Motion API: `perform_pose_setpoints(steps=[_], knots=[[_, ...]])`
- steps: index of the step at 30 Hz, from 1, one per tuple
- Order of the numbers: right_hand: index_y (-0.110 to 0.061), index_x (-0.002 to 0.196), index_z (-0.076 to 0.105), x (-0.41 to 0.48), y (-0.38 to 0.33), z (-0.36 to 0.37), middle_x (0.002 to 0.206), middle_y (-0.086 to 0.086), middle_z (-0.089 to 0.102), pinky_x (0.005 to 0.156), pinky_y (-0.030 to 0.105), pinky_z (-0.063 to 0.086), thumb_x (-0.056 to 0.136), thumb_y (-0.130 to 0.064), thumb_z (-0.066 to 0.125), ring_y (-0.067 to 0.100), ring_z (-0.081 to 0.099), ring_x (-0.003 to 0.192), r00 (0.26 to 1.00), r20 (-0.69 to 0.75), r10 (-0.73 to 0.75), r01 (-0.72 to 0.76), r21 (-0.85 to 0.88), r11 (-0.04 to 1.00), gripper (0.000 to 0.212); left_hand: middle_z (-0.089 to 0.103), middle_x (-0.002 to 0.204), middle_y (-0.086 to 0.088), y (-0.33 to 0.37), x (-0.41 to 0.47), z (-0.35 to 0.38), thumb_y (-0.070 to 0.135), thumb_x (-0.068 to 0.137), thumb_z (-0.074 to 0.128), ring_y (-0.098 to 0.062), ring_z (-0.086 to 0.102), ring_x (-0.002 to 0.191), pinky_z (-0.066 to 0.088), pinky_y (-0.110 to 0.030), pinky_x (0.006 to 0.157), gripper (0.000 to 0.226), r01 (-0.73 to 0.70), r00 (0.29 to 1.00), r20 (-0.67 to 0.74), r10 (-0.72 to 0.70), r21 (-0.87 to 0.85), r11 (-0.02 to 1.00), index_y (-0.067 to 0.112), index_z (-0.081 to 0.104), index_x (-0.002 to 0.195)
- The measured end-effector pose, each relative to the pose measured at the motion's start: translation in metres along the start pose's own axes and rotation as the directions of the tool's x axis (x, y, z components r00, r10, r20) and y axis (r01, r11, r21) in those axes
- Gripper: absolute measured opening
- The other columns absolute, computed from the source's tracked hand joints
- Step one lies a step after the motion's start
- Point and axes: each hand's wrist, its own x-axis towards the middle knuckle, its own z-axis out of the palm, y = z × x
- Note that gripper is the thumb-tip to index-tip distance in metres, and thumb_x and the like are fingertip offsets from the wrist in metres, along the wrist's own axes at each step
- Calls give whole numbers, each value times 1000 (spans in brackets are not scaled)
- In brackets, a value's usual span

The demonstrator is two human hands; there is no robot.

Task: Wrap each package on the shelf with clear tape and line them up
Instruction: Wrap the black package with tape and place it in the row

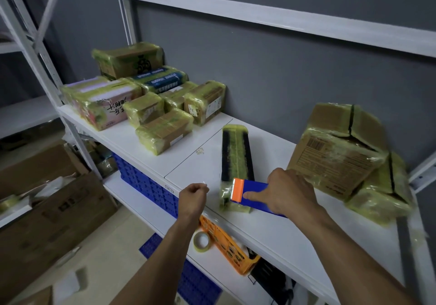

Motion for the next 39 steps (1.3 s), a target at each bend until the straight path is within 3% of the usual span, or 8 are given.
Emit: perform_pose_setpoints(steps=[5, 9, 16, 19, 22, 28, 33, 39], knots=[[-30, 82, 35, 3, 2, 1, 74, -13, 42, 46, 23, 36, 64, -85, 74, 7, 47, 61, 1000, 9, 24, -24, 10, 1000, 70, 75, 96, 2, -7, 5, 6, 23, 91, 74, -18, 69, 89, 55, -29, 77, 15, -34, 999, 27, 33, 62, 997, 17, 78, 104], [-29, 88, 42, 3, 5, 7, 77, -13, 48, 51, 24, 43, 63, -85, 73, 11, 58, 71, 999, 42, 22, -23, 31, 999, 69, 73, 108, 6, -15, 11, 6, 34, 89, 78, -17, 65, 107, 51, -33, 99, 48, -54, 996, 80, 39, 198, 979, 13, 67, 131], [-27, 91, 47, 3, 9, 11, 79, -12, 53, 56, 25, 49, 62, -86, 73, 12, 63, 75, 998, 59, 22, -26, 61, 998, 70, 72, 117, 4, -9, 16, 10, 43, 84, 81, -16, 68, 102, 57, -31, 88, 58, -90, 995, 75, 69, 329, 940, 17, 64, 133], [-27, 91, 48, 4, 10, 12, 82, -11, 55, 59, 27, 52, 62, -86, 72, 14, 65, 78, 998, 56, 22, -25, 55, 998, 70, 73, 119, 7, -11, 13, 8, 34, 89, 77, -5, 69, 94, 55, -19, 74, 35, -229, 973, 54, 223, 285, 931, 24, 71, 122], [-27, 93, 49, 4, 11, 14, 85, -10, 57, 61, 28, 54, 62, -87, 72, 15, 66, 80, 998, 59, 28, -31, 53, 998, 71, 73, 122, 5, -20, 4, 10, 37, 103, 58, -6, 67, 110, 56, -30, 96, 24, -359, 921, 205, 330, 124, 925, 29, 74, 118], [-27, 88, 49, 6, 13, 15, 82, -9, 59, 58, 28, 54, 60, -89, 70, 14, 66, 75, 998, 52, 40, -42, 46, 998, 71, 73, 104, 3, -34, -9, 8, 50, 108, 37, -14, 66, 107, 51, -20, 87, 40, -518, 756, 510, 411, 81, 852, 32, 72, 115], [-28, 85, 48, 6, 16, 16, 78, -10, 57, 53, 26, 48, 60, -90, 70, 11, 62, 68, 997, 63, 47, -50, 49, 998, 70, 47, 147, 29, -28, -5, -3, 42, 108, 41, -3, 43, 141, 41, -18, 109, 47, -571, 681, 614, 400, 102, 815, 41, 33, 155], [-27, 85, 51, 5, 19, 16, 79, -9, 60, 54, 26, 50, 59, -91, 69, 11, 63, 68, 998, 49, 40, -42, 43, 998, 72, 46, 153, 18, -7, 8, -8, 39, 99, 57, -5, 44, 141, 49, -36, 108, 45, -842, 509, 668, 543, 253, 477, 31, 55, 144]])
